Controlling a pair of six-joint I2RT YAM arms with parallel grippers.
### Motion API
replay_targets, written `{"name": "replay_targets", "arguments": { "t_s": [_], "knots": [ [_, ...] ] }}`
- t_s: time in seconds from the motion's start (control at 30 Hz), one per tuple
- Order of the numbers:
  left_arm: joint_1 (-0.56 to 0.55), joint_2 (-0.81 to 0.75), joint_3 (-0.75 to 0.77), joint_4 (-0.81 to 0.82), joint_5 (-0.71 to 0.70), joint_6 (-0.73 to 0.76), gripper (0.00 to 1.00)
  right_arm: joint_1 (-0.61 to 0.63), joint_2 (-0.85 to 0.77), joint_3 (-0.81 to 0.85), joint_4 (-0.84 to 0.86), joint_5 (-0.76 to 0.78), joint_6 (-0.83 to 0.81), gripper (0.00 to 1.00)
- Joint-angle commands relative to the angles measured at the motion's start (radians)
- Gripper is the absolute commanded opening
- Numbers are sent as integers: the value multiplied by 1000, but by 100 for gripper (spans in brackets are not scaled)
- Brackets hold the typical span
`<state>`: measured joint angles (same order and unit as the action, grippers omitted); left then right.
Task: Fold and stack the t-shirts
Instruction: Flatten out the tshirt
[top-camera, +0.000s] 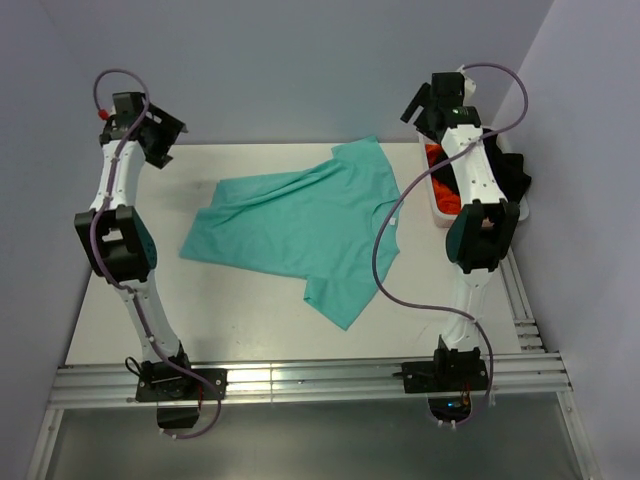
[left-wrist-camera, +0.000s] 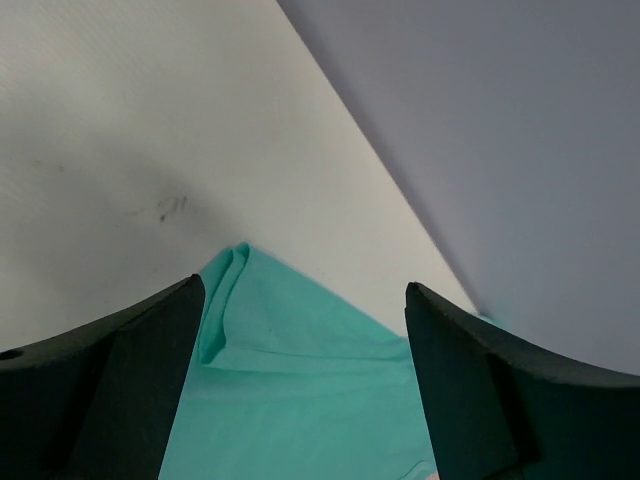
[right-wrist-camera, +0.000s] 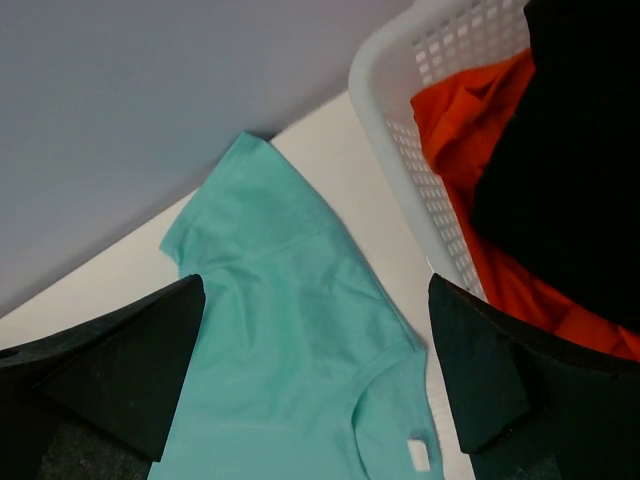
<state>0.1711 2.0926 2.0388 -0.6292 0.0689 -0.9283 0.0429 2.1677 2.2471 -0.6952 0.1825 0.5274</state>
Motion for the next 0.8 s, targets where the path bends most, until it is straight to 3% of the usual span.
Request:
{"name": "replay_targets", "arguments": {
  "t_s": [0.0, 0.27, 0.47, 0.6, 0.77],
  "knots": [
    [-99, 84, 29, -4, 51, 55, 87, 20, -52, -102, -23, -92, 36, 100],
    [-261, 150, -37, 8, 65, 55, 77, 25, -207, -374, 0, -81, 26, 100],
    [-294, 147, -89, 8, 13, 52, 75, -15, -264, -440, 10, -95, 29, 100],
    [-294, 66, -191, 40, -64, 55, 74, -34, -287, -481, 19, -98, 28, 100],
    [-289, 37, -236, 42, -64, 77, 74, -34, -301, -523, 28, -103, 28, 100]
  ]
}}
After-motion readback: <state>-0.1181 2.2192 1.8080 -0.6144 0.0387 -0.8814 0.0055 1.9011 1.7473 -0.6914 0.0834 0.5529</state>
